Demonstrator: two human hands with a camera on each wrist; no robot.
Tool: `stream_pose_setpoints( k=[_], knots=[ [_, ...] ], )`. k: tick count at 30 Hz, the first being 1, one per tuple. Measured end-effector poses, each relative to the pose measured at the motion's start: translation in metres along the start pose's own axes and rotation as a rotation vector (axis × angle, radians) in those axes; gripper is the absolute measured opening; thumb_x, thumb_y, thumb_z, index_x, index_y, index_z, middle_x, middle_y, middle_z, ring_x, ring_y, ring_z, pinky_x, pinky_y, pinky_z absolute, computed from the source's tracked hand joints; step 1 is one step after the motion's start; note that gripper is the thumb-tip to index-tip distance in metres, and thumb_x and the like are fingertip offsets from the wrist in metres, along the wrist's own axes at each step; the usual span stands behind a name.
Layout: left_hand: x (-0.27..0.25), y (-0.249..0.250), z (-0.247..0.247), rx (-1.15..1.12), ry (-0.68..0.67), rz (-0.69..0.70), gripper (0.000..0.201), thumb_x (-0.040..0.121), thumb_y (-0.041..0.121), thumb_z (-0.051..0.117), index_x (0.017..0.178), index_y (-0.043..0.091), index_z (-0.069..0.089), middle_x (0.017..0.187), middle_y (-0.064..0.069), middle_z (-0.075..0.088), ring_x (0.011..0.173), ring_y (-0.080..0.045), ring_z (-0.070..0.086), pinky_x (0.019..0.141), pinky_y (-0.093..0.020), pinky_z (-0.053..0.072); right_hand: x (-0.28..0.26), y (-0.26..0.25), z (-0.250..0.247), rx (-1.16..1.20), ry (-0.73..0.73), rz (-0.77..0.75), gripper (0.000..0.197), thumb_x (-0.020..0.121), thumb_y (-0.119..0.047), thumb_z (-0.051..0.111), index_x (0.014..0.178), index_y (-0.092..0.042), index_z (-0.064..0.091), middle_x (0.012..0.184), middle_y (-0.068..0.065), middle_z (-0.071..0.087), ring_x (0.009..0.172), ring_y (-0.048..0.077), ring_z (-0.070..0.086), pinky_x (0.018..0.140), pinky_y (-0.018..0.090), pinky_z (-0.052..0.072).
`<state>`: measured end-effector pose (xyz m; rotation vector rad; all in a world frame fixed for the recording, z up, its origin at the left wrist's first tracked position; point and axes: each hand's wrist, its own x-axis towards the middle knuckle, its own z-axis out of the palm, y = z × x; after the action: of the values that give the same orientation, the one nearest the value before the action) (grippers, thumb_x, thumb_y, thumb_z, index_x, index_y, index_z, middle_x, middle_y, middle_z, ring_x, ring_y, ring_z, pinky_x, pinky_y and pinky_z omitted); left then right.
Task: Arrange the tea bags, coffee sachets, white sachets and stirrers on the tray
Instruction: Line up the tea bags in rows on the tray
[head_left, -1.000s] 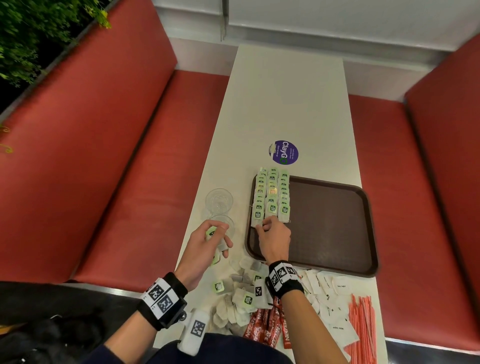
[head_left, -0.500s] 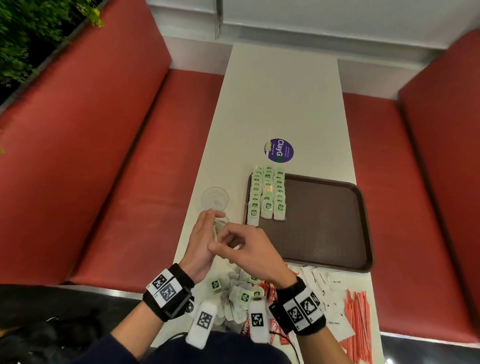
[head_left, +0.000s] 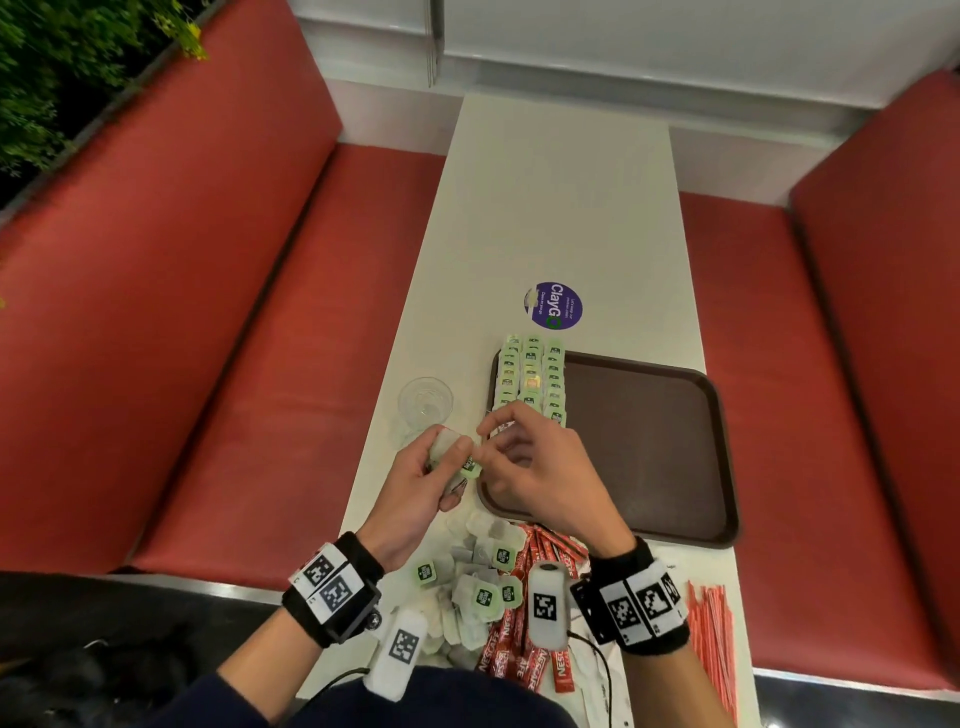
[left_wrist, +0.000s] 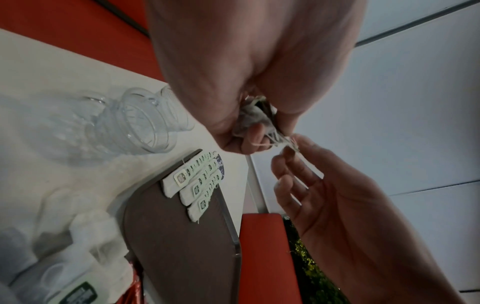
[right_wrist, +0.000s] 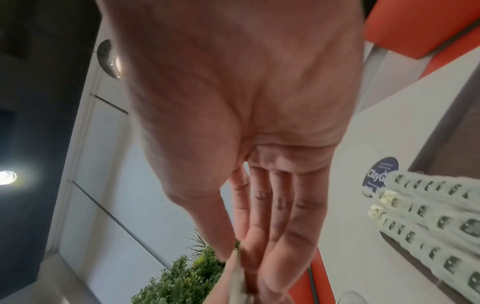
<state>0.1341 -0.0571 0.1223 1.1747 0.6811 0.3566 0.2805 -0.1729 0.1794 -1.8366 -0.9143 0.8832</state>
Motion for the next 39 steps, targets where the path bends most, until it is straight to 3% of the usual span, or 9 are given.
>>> stream_pose_setpoints(
  k=[3,9,14,18,22,25,27,34,39],
  knots=[
    [0.001,0.000,0.005,-0.030,0.027,0.018,0.040,0.106,0.035,0.064,0.105,-0.004,0.053,0.077,-0.007,0.044,0.066,-0.017,0.038,0.058,-0.029,0.036,-0.003,0.009,0.007,-0.037,0.020,0.047,0.029,0.090,-0.035,0.089,0.111,-0.031,0.070,0.092,-0.005,0.078,0.083,0.006,0.076,0.081,0.031,0.065],
    [0.000,-0.005,0.006,-0.012,0.048,-0.021,0.027,0.105,0.028,0.068,0.111,0.002,0.061,0.079,-0.003,0.062,0.071,-0.016,0.054,0.074,-0.034,0.055,-0.007,0.022,-0.001,0.027,0.129,0.050,0.011,0.096,-0.026,0.084,0.103,-0.030,0.077,0.094,-0.006,0.078,0.091,0.009,0.074,0.090,0.031,0.061],
    [-0.001,-0.014,0.002,-0.010,0.092,-0.109,0.027,0.107,0.027,0.066,0.116,0.003,0.057,0.067,-0.002,0.045,0.063,-0.015,0.045,0.078,-0.035,0.055,0.000,0.029,-0.024,0.026,0.183,0.045,0.007,0.100,-0.023,0.079,0.104,-0.029,0.077,0.092,-0.007,0.078,0.084,0.012,0.077,0.081,0.027,0.062],
    [-0.001,-0.016,-0.005,-0.099,0.105,-0.201,0.008,0.112,0.020,0.058,0.114,0.013,0.060,0.079,-0.008,0.044,0.070,-0.018,0.043,0.079,-0.036,0.049,0.029,0.065,-0.047,-0.328,0.299,0.003,0.009,0.102,-0.024,0.075,0.111,-0.025,0.077,0.104,-0.008,0.069,0.091,0.002,0.068,0.084,0.019,0.053],
    [-0.001,-0.019,-0.014,-0.116,0.139,-0.236,0.021,0.109,0.004,0.050,0.127,0.007,0.061,0.106,-0.015,0.056,0.085,-0.025,0.057,0.076,-0.037,0.051,0.062,0.107,-0.048,-0.606,0.100,0.140,0.012,0.104,-0.028,0.070,0.114,-0.030,0.076,0.114,-0.004,0.066,0.101,0.018,0.068,0.092,0.044,0.059],
    [-0.002,-0.023,-0.019,-0.089,0.150,-0.234,0.027,0.109,0.000,0.047,0.132,0.007,0.059,0.109,-0.018,0.060,0.088,-0.026,0.057,0.075,-0.037,0.051,0.076,0.122,-0.039,-0.701,-0.121,0.262,0.015,0.102,-0.032,0.067,0.115,-0.037,0.075,0.125,-0.002,0.071,0.115,0.026,0.069,0.101,0.049,0.057],
    [-0.003,-0.026,-0.023,-0.072,0.166,-0.242,0.028,0.108,0.000,0.048,0.132,0.009,0.059,0.108,-0.019,0.060,0.088,-0.026,0.057,0.074,-0.037,0.051,0.084,0.126,-0.033,-0.745,-0.162,0.289,0.021,0.102,-0.033,0.064,0.119,-0.039,0.073,0.132,0.002,0.071,0.119,0.030,0.067,0.103,0.050,0.055],
    [-0.009,-0.028,-0.029,-0.033,0.165,-0.238,0.028,0.109,0.001,0.049,0.131,0.012,0.060,0.112,-0.020,0.063,0.089,-0.024,0.062,0.075,-0.036,0.052,0.104,0.135,-0.027,-0.762,-0.019,0.256,0.014,0.103,-0.026,0.067,0.115,-0.032,0.064,0.119,0.004,0.071,0.110,0.033,0.068,0.093,0.048,0.057],
    [-0.009,-0.025,-0.027,-0.054,0.150,-0.226,0.029,0.107,-0.001,0.053,0.133,0.011,0.057,0.114,-0.019,0.070,0.091,-0.023,0.067,0.074,-0.035,0.053,0.112,0.138,-0.025,-0.818,0.031,0.205,0.015,0.104,-0.022,0.066,0.118,-0.026,0.065,0.114,0.001,0.071,0.106,0.030,0.066,0.080,0.038,0.045]
  ],
)
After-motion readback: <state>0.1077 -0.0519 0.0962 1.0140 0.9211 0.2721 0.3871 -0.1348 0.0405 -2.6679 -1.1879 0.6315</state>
